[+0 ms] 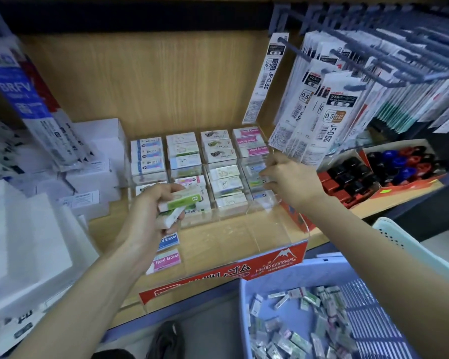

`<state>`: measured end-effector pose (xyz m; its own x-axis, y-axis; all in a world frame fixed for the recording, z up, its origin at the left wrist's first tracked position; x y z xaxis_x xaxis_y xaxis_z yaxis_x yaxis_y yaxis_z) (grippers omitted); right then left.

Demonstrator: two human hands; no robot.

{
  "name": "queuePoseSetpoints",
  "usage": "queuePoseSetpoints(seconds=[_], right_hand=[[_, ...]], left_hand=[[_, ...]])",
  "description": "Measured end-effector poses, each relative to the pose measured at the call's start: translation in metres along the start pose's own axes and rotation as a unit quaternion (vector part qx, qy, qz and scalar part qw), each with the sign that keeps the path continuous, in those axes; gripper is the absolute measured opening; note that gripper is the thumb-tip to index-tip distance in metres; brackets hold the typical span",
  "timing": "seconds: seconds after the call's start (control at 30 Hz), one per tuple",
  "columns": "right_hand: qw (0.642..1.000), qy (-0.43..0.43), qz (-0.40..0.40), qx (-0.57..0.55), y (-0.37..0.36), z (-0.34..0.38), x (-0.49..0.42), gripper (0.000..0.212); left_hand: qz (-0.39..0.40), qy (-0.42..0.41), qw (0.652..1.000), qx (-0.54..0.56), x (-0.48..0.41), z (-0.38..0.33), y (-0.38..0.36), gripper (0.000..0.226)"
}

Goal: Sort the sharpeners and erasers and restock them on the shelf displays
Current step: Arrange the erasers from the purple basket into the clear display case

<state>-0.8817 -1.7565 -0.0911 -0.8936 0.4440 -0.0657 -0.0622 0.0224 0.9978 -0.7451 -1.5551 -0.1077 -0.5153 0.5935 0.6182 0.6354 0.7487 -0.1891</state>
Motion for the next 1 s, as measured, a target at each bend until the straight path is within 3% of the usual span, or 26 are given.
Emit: queuePoseSetpoints(seconds=[0.13,0.27,0.4,0.5,0.57,0.8,1.0], right_hand=[[0.999,-0.027,-0.01,0.024,0.004,0.006,0.002,0.028],[0.991,-0.015,-0.124,-0.054,0.037,0.045,0.013,0.027],[0.971,-0.045,-0.048,-0.229,0.016,0.095,-0.005,0.033],[0.976,-0.081,0.011,-0.199,-0.008,0.119,-0.013,0.05],[0.981,-0.103,0.002,-0.163,-0.014,0.124,-0.012,0.057],[0.977,-0.162,-0.023,-0.137,-0.01,0.124,-0.01,0.034],[0.954,-0.213,-0.038,-0.208,-0.014,0.116,0.0,0.022]], left_hand=[[0.015,-0.017,1.0,-0.004,0.003,-0.008,0.001,0.023],[0.03,-0.058,0.997,0.042,0.009,-0.024,0.016,0.021],[0.035,-0.093,0.992,0.074,0.012,-0.034,0.036,0.023],[0.03,-0.114,0.992,0.051,0.014,-0.037,0.048,0.024],[0.013,-0.115,0.992,0.044,0.014,-0.037,0.059,0.023],[-0.037,-0.101,0.992,0.063,0.012,-0.035,0.09,0.023],[-0.026,-0.103,0.991,0.083,0.015,-0.042,0.09,0.022]])
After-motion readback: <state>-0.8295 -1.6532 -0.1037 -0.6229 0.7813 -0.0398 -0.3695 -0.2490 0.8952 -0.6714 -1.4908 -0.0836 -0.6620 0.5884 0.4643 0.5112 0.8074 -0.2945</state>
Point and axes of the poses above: each hand's wrist, its own x-axis away from the middle knuckle, its own y-axis out of the back of the hand, z = x × y, the point moved 8 cm from there along -x, towards the middle knuckle, and after that the axes turned 13 degrees about y, right-handed, at the moved point
